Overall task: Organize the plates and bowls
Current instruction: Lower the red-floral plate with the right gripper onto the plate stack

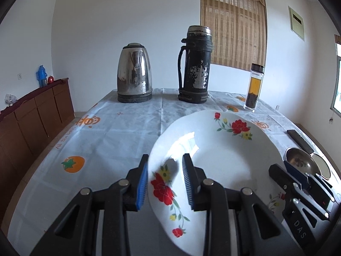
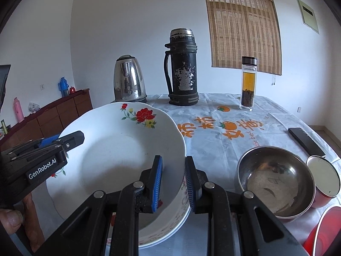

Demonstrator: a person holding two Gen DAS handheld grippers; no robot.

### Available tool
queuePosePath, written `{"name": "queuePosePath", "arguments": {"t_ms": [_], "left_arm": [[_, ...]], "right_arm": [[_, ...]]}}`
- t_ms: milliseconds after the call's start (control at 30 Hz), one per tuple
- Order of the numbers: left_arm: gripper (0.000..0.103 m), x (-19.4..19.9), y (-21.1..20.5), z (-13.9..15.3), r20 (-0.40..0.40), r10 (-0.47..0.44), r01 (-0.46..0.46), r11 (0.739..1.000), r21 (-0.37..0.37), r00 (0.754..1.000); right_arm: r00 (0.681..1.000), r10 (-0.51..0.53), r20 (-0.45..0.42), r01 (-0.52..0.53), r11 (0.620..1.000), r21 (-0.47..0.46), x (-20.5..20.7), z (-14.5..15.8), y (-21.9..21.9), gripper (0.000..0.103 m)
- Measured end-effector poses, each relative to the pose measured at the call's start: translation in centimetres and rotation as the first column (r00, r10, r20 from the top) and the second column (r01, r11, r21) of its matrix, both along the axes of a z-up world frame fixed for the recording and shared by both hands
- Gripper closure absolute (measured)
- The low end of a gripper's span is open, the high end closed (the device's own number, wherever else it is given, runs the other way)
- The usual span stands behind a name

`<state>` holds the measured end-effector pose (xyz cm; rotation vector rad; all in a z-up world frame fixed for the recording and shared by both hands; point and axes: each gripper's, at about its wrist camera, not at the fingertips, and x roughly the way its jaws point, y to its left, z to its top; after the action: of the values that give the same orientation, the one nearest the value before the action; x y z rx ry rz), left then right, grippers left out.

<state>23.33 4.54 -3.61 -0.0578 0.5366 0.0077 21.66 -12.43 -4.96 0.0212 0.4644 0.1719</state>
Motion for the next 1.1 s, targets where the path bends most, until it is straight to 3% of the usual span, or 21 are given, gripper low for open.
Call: {"name": "queuePosePath", "arguments": {"t_ms": [467,1100], "left_arm": [[0.075,1.1,-1.3,-1.2,-0.073,-0.022,0.023,1.0,0.018,0.997],[0.075,1.2,-1.1,-2.0,-0.108,-0.02,0.022,1.0,0.013,0.994]], "right_arm": [[0.999,-0.038,-0.036,0.038,0.999,0.002,0.5,-0.4,-1.0,0.08],[0.996,-0.02,-0.09,0.019,1.0,-0.014,1.4,-0.9,-0.8,0.079]]}}
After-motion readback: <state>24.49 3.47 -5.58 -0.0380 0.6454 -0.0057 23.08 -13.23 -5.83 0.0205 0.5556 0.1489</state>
